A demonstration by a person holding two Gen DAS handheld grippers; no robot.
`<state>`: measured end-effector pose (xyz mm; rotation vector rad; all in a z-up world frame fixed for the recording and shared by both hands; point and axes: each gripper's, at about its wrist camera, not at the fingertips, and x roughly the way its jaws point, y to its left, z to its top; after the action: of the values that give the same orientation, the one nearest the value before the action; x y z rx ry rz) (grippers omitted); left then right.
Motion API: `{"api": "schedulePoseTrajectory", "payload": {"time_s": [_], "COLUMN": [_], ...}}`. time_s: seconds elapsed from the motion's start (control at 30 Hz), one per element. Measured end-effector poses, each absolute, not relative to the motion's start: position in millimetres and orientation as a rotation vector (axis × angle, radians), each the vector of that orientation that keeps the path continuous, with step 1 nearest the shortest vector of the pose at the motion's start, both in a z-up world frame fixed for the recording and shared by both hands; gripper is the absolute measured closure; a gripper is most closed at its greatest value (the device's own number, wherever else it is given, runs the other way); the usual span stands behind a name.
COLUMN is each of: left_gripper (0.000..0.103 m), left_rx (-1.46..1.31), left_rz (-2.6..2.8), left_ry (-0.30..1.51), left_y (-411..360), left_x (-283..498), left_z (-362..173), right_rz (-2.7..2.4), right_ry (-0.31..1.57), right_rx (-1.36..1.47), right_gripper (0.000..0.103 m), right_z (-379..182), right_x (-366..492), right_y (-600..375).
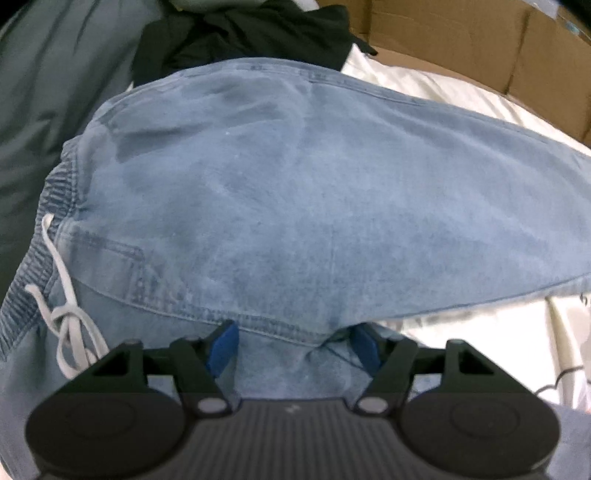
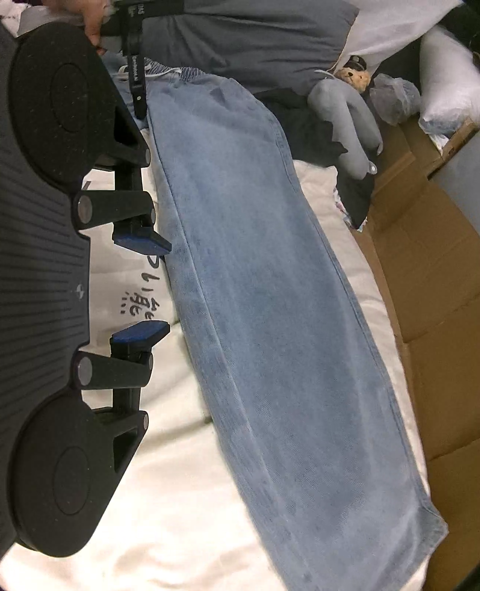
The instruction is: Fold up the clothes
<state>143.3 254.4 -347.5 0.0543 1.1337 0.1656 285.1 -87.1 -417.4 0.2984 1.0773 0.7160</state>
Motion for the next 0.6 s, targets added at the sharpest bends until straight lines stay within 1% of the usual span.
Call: {"api": "schedulePoseTrajectory", "payload": {"time_s": [0.07,0.13,0.17,0.2,0.23,0.33,0.6], "left_gripper": [0.043,0.056,0.061,0.069,0.071,0.077,0.078], "left_rx": [0.091,0.101,0.104,0.103,0.107,0.110,0.067], "left_rz": [0.134,0.105,0.091,0.079,0.072,0.056,0.003], "left_ry": [1.128,1.122,1.119,1.117,1.115,1.116,1.147], "left_y": [251,249,248,247,245,242,250], "left_x": [141,141,142,144,146,150,158], "left_z": [-344,-340,-337,-335,-333,-329,-313], "right_rz": [0.729,0.746,0.754,0.760,0.765,0.780,0.829], "right_ry": [1.091,1.107,1.115,1.119,1.121,1.122,1.089], "right_rx": [0.315,0.331,0.338,0.344,0.353,0.388,0.557], "right_gripper": [0.057,0.057,0.057,0.057,0.057,0.057,0.056], "right_z": [-423,-429,-431,-433,-435,-441,-459], "right_x": [287,287,288,288,289,291,300], "right_y": [-82,-75,-72,-69,-66,-59,-50]}}
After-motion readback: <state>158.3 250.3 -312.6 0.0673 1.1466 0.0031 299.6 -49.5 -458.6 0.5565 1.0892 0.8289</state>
